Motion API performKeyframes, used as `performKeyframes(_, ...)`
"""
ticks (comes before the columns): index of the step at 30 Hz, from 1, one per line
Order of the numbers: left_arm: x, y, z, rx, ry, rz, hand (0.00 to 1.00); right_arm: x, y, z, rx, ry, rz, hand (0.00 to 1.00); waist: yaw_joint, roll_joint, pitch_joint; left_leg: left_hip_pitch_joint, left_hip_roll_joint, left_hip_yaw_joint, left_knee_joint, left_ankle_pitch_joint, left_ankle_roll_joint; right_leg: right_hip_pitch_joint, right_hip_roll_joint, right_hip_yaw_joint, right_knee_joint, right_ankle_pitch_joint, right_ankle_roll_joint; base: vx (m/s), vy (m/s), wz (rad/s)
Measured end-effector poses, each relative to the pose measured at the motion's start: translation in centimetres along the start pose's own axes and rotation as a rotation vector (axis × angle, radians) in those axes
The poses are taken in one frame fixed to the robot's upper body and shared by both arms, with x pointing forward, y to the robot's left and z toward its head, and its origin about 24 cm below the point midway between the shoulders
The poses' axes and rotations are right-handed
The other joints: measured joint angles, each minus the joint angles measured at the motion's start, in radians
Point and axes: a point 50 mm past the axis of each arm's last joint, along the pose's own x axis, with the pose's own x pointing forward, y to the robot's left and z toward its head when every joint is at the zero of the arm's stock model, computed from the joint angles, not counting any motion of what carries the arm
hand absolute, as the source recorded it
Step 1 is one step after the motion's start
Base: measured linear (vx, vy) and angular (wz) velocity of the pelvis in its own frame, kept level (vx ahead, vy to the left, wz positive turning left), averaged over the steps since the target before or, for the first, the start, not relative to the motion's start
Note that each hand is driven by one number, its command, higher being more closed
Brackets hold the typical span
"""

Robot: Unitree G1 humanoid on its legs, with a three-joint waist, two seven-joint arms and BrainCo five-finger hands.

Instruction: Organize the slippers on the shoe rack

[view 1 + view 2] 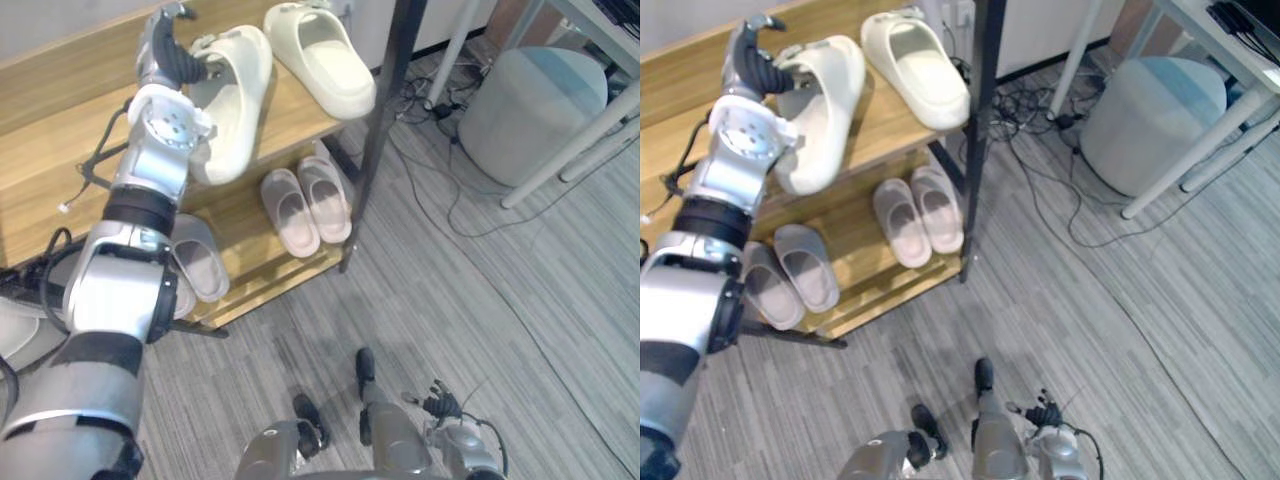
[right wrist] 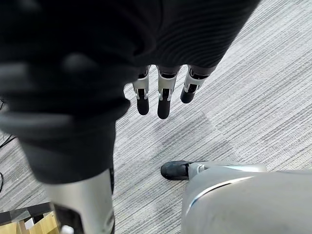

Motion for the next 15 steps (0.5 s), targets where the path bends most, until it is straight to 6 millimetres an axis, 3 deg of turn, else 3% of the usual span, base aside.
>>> performKeyframes(15, 0.04, 0.10, -0.13, -0.007, 0.009, 0.003, 0.00, 0.15, -0.18, 0.30, -0.004, -0.005, -0.008, 0.00, -0.001, 0.016, 0.010, 0.000, -0.006, -0.035, 0.000, 0.001, 0.003, 0.013, -0.005, -0.025, -0.001, -0.001, 0.000, 0.02, 0.008, 0.04)
